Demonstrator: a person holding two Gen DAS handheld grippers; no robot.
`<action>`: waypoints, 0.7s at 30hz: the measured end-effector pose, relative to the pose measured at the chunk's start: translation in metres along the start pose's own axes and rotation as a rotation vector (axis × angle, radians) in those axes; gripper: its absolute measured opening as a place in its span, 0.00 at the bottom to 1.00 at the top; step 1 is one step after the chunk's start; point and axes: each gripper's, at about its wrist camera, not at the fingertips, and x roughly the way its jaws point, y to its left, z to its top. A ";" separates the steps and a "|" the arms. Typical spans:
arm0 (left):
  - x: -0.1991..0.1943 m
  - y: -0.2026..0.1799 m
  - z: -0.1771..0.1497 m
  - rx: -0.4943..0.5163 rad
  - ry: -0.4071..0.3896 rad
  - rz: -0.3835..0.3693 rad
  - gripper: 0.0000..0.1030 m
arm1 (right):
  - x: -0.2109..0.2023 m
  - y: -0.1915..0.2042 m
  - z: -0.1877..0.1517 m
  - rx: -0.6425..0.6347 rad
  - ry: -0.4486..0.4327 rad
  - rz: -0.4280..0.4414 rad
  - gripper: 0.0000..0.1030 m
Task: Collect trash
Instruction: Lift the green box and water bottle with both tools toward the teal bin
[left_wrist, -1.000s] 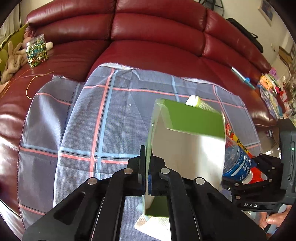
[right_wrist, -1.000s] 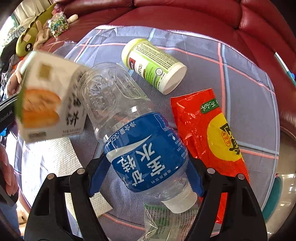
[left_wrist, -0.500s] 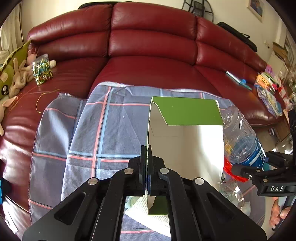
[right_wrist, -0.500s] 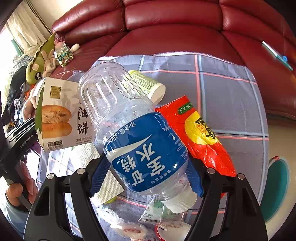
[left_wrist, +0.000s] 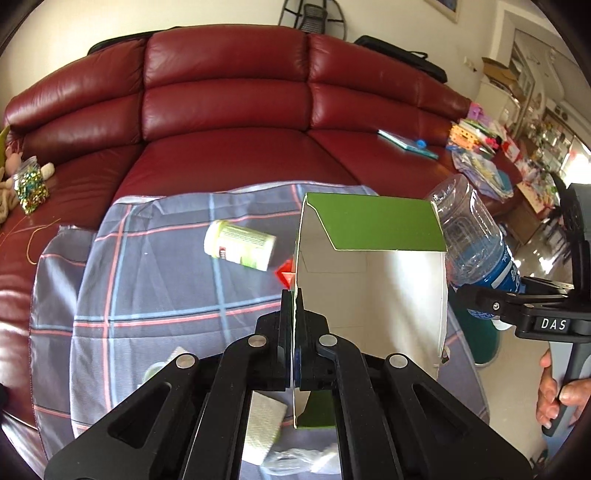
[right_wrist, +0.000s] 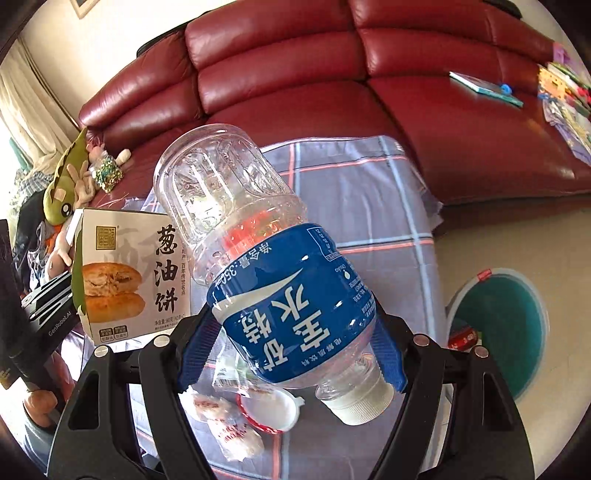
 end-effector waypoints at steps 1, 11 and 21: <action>0.001 -0.011 0.000 0.013 0.003 -0.020 0.01 | -0.007 -0.011 -0.003 0.017 -0.007 -0.008 0.69; 0.028 -0.130 -0.001 0.179 0.057 -0.152 0.01 | -0.069 -0.133 -0.048 0.224 -0.089 -0.095 0.69; 0.081 -0.230 -0.007 0.292 0.135 -0.219 0.01 | -0.088 -0.233 -0.090 0.380 -0.094 -0.144 0.69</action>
